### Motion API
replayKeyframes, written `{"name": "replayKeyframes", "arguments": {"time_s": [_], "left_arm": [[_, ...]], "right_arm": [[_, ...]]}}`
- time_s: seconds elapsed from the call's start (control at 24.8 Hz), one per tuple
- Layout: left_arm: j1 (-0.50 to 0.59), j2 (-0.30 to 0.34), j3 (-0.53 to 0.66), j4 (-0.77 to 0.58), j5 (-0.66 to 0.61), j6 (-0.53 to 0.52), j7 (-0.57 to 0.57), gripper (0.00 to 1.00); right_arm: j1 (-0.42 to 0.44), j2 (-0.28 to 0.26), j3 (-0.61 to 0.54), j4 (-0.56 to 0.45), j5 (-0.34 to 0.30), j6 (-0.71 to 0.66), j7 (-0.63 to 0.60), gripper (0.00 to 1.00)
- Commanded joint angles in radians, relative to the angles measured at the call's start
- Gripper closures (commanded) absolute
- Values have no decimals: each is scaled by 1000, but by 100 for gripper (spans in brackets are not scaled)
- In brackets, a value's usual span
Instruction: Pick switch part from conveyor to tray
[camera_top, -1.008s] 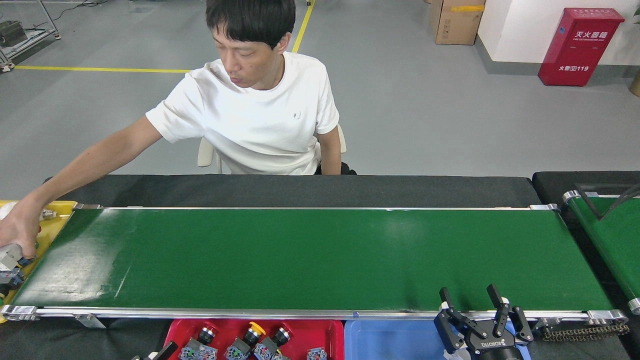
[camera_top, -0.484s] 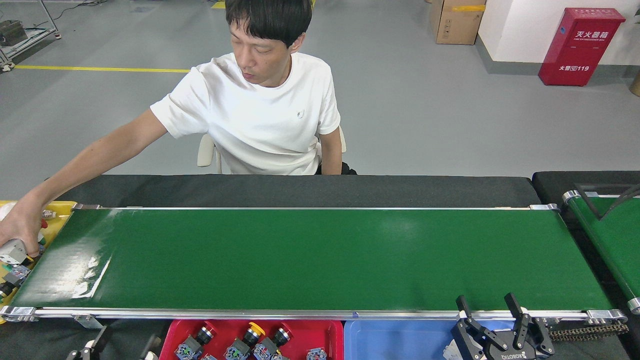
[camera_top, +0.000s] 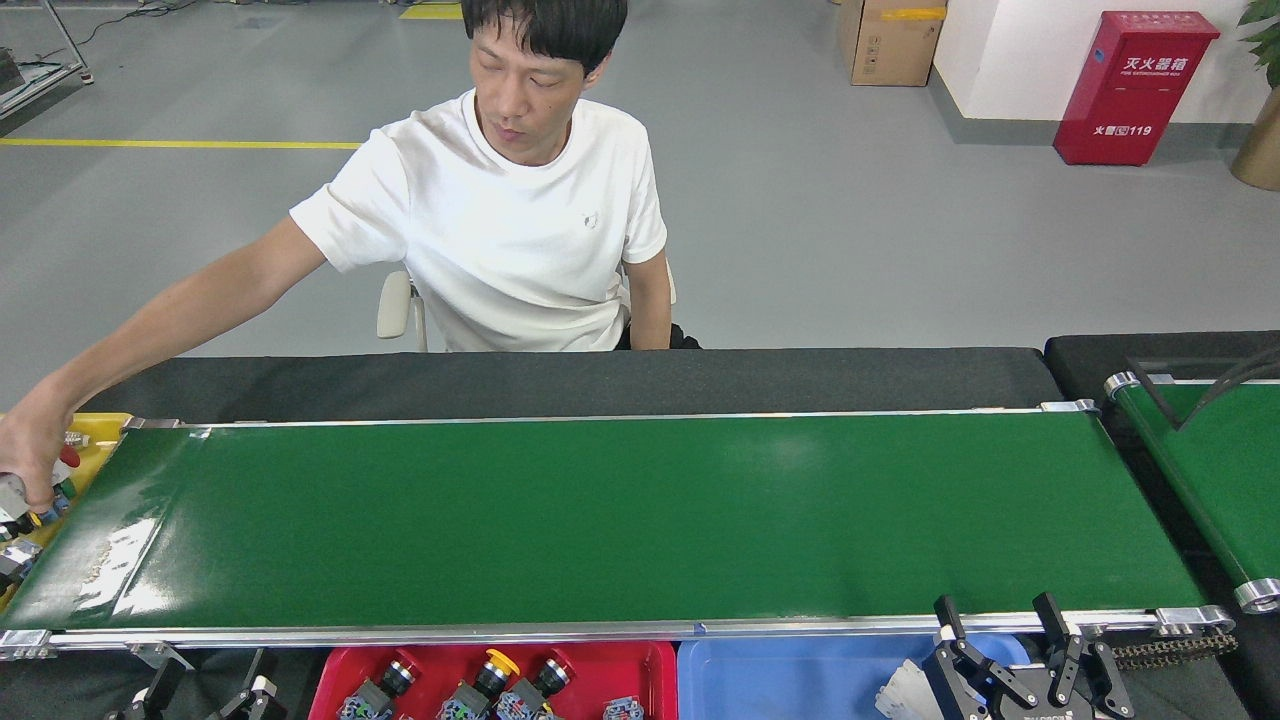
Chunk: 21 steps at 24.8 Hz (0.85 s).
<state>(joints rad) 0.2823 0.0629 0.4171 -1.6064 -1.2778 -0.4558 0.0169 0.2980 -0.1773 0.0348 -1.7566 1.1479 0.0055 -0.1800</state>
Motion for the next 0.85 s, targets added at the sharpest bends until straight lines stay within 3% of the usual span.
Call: {"name": "replayKeyframes", "arguments": {"time_s": [0.0, 0.12, 0.28, 0.32, 0.56, 0.81], "left_arm": [[-3, 5, -18, -24, 0, 14, 12, 0], [-22, 37, -75, -15, 23, 92, 40, 0], [-14, 238, -267, -29, 208, 316, 61, 0], [-17, 258, -291, -30, 229, 339, 64, 0], [-14, 255, -291, -38, 235, 332, 66, 0], [-11, 181, -301, -58, 207, 332, 68, 0]], "right_arm": [[-2, 1, -9, -15, 0, 2, -7, 1], [12, 1, -9, -15, 0, 4, -9, 1], [13, 2, -29, -15, 0, 5, -9, 1], [15, 2, -35, -15, 0, 5, -9, 1], [15, 4, -47, -15, 0, 5, -9, 1], [17, 2, -52, -15, 1, 5, -9, 1]]}}
